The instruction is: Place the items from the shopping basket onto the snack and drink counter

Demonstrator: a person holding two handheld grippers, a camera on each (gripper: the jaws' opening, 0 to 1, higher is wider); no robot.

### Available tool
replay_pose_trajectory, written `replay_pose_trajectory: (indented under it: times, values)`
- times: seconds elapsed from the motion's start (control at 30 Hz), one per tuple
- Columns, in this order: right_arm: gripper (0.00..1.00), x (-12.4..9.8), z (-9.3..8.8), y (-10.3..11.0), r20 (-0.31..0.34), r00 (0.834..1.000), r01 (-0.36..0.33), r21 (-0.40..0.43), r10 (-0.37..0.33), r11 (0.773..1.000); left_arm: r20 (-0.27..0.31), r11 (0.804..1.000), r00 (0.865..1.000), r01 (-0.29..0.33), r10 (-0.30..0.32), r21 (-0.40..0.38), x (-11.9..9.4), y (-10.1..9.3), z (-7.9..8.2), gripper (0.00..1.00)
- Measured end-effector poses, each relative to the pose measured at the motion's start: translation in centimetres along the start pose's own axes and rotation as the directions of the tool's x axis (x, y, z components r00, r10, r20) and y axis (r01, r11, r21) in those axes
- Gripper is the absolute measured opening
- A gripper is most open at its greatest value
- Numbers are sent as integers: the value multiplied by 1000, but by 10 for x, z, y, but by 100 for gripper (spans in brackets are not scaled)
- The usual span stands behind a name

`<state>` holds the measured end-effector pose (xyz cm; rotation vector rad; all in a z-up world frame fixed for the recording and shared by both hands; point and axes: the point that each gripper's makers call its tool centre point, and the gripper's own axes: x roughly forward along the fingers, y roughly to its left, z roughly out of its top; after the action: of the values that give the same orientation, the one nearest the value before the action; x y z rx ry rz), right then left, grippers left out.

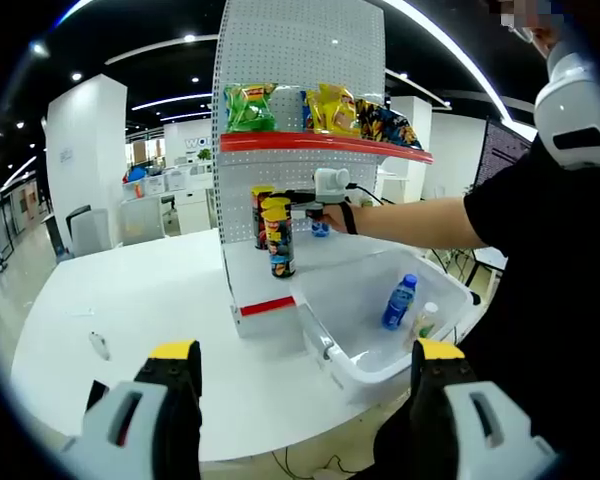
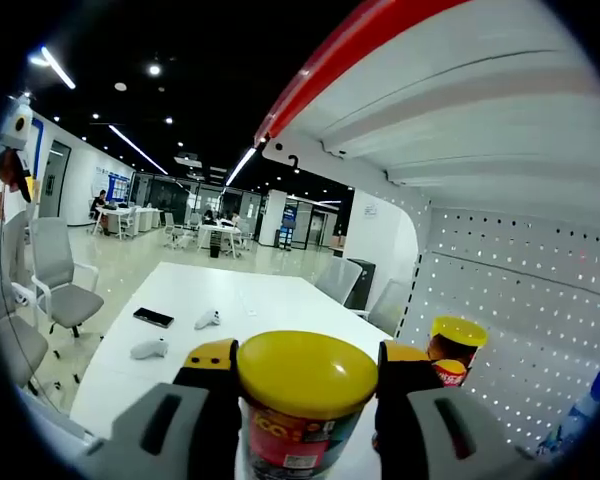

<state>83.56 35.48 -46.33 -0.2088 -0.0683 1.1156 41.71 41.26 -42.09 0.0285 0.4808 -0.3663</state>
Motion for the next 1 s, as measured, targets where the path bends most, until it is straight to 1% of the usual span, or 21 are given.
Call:
replay_pose_trajectory:
  times: [0.07, 0.2, 0.23, 0.4, 0.53, 0.63, 0.77, 0.87, 1.0]
  values:
    - [51, 0, 4, 2, 10, 1000, 4, 6, -4, 1000, -7, 1000, 1000, 2, -2, 5, 1, 0, 0, 86]
    - [51, 1, 2, 5, 20, 1000, 7, -2, -6, 1000, -8, 1000, 1000, 7, -7, 8, 2, -1, 1, 86]
    - [51, 0, 3, 5, 38, 999, 7, -4, -7, 1000, -8, 1000, 1000, 8, -8, 8, 2, -1, 2, 86]
    - [51, -9, -4, -1, 42, 999, 20, 7, -20, 1000, -6, 1000, 1000, 6, -6, 8, 0, -1, 1, 86]
    - [51, -18, -6, -3, 63, 998, 30, 13, -31, 999, -4, 1000, 1000, 2, -2, 7, 0, 0, 1, 86]
    - [52, -19, -4, 1, 59, 998, 27, 7, -27, 1000, 0, 1000, 1000, 12, -12, 12, 3, -2, 4, 85]
    - [52, -19, -4, 1, 56, 998, 20, 6, -20, 1000, 2, 1000, 1000, 23, -23, 20, 6, -5, 6, 85]
    - [52, -18, -5, -1, 44, 999, 18, 10, -19, 1000, 0, 999, 1000, 28, -28, 22, 6, -6, 5, 85]
    - [52, -20, -2, 3, 34, 999, 9, 5, -9, 1000, 2, 1000, 1000, 26, -26, 15, 5, -6, 3, 85]
